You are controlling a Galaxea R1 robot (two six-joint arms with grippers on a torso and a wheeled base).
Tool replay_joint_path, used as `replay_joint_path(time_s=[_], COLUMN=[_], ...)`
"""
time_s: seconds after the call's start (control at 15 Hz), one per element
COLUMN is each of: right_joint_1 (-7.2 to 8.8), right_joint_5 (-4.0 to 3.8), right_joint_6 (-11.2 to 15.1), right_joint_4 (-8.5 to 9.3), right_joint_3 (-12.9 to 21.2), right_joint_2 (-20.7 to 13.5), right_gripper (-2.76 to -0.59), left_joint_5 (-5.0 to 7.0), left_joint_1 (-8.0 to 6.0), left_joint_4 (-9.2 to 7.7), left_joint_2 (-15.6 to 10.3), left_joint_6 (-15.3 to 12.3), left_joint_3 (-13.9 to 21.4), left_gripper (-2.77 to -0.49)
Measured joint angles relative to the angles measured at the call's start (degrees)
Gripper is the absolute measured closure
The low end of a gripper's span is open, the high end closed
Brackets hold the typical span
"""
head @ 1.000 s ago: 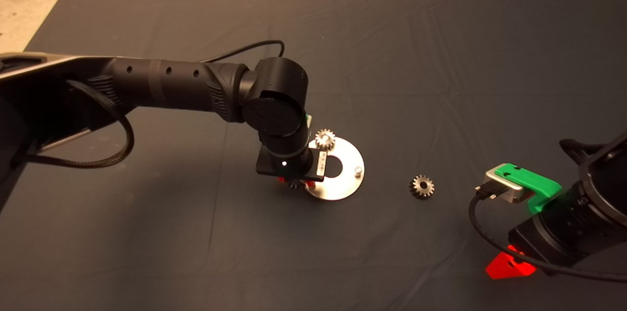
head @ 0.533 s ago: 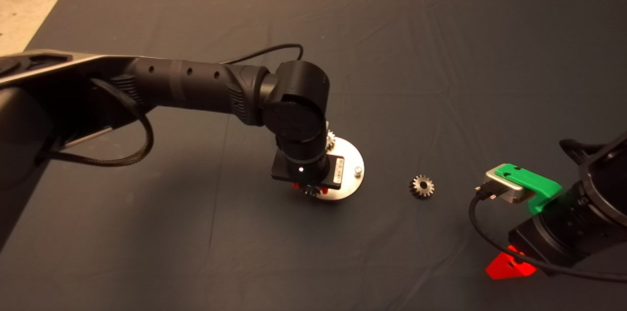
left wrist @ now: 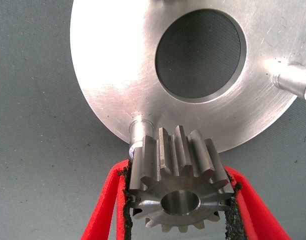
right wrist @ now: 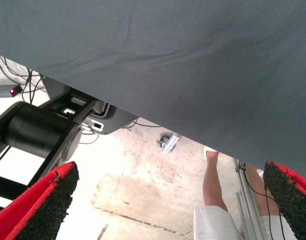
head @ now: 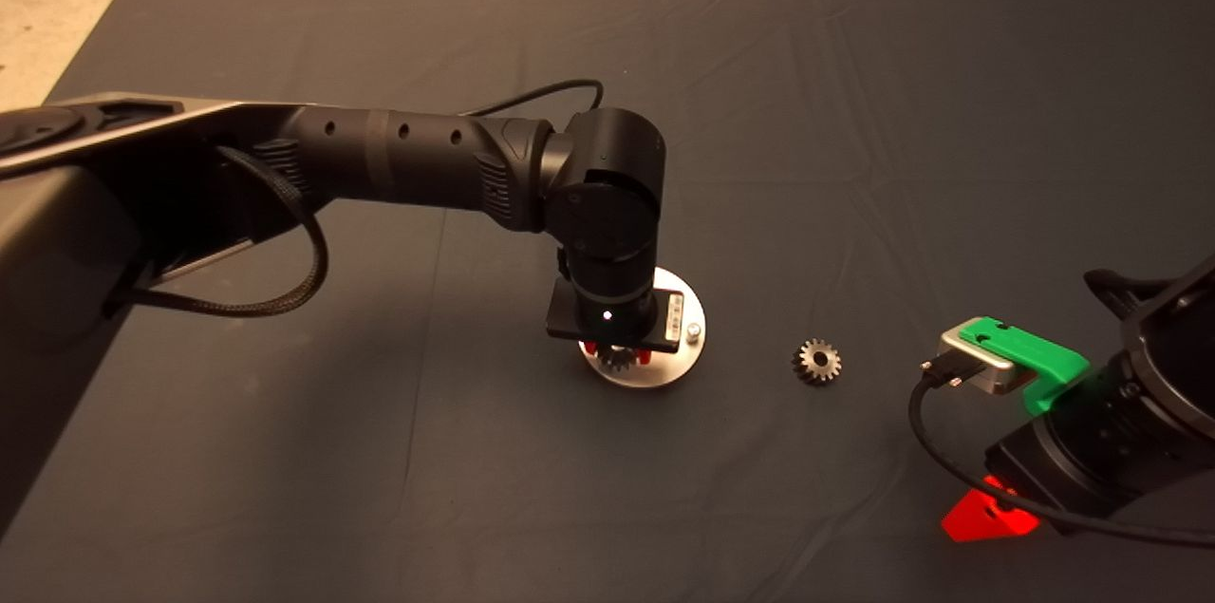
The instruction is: Install three planetary gears onto the carrier pins
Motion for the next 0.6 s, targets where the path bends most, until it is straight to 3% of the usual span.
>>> replay_joint_path(time_s=[0.6], right_joint_1=[0.0], right_joint_5=[0.0], right_joint_6=[0.0], right_joint_4=[0.0], right_joint_3=[0.0], right_joint_2=[0.02], right_gripper=[-2.75], left_joint_5=[0.02], left_joint_1=[-0.05], left_joint_4=[-0.02], left_joint_2=[-0.22], left_joint_6=[0.15], left_joint_3=[-0.69], left_gripper=[-0.86])
